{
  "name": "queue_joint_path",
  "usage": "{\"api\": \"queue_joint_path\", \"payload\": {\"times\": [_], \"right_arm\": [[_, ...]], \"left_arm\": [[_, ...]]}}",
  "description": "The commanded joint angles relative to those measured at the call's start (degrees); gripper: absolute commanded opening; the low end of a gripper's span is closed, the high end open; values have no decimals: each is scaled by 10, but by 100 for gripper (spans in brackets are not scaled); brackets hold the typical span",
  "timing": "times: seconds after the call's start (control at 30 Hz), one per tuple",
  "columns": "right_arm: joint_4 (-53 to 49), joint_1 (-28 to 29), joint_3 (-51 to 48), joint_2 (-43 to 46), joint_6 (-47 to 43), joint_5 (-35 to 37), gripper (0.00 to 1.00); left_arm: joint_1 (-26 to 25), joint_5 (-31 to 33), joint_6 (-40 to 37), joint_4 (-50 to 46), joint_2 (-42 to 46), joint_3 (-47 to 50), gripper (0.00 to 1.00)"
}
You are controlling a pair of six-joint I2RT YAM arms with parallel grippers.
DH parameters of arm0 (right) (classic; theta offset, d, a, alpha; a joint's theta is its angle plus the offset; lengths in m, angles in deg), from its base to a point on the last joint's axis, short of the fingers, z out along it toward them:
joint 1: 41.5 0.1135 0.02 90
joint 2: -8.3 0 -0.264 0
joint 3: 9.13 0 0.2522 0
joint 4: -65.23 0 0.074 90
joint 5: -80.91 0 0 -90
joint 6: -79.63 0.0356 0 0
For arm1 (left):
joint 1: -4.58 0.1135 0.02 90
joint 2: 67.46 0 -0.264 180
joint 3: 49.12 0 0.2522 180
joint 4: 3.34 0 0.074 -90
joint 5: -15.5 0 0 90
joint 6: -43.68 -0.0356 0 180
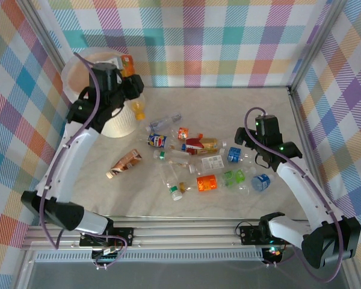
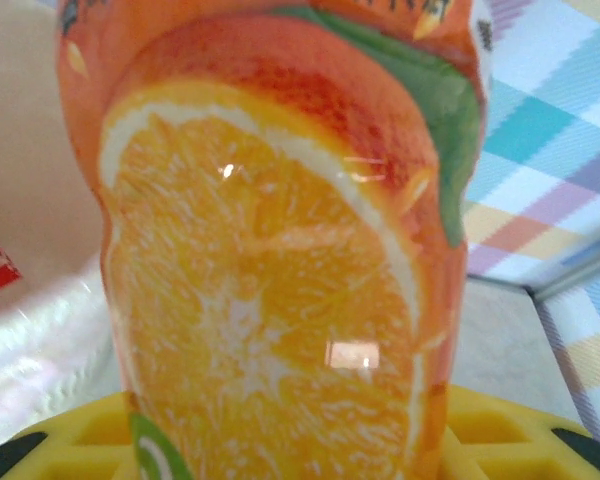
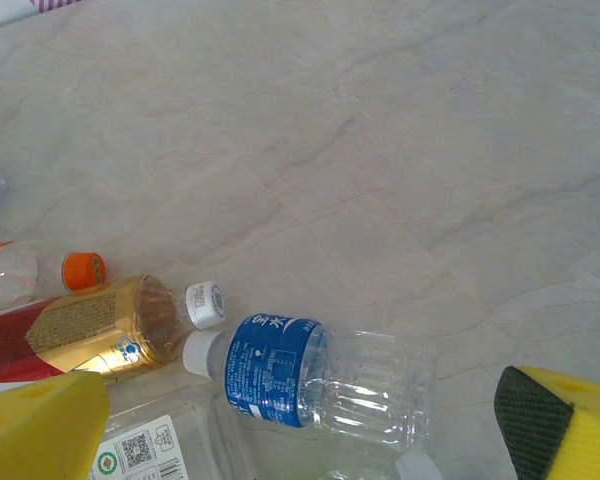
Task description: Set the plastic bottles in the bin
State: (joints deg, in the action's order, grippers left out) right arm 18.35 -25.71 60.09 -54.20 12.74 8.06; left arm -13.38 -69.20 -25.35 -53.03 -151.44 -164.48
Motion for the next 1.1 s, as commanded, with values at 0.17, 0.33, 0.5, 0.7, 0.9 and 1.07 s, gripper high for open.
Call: {"api": "queue_joint_path", "payload": {"times": [0.17,0.33,0.5,0.7,0.9,1.07], "right_arm": [[-8,4,10,3,-1,-4,100],[-11,4,13,0,-2,-11,100],[-11,3,20,-6,1,-16,100],[-13,4,32,-23,3,-19,100],[-14,4,33,-35,10,-22,100],[-19,4,33,-42,15,-14,100]], "left_arm": [[94,-38,-48,30,-78,-111,43],[141,-26,-87,83,-130,-162,42],[173,-23,-137,115,-181,-214,42],[185,-19,-219,163,-231,-227,42],[187,-62,-300,176,-267,-221,49],[191,-72,-339,176,-274,-194,52]]}}
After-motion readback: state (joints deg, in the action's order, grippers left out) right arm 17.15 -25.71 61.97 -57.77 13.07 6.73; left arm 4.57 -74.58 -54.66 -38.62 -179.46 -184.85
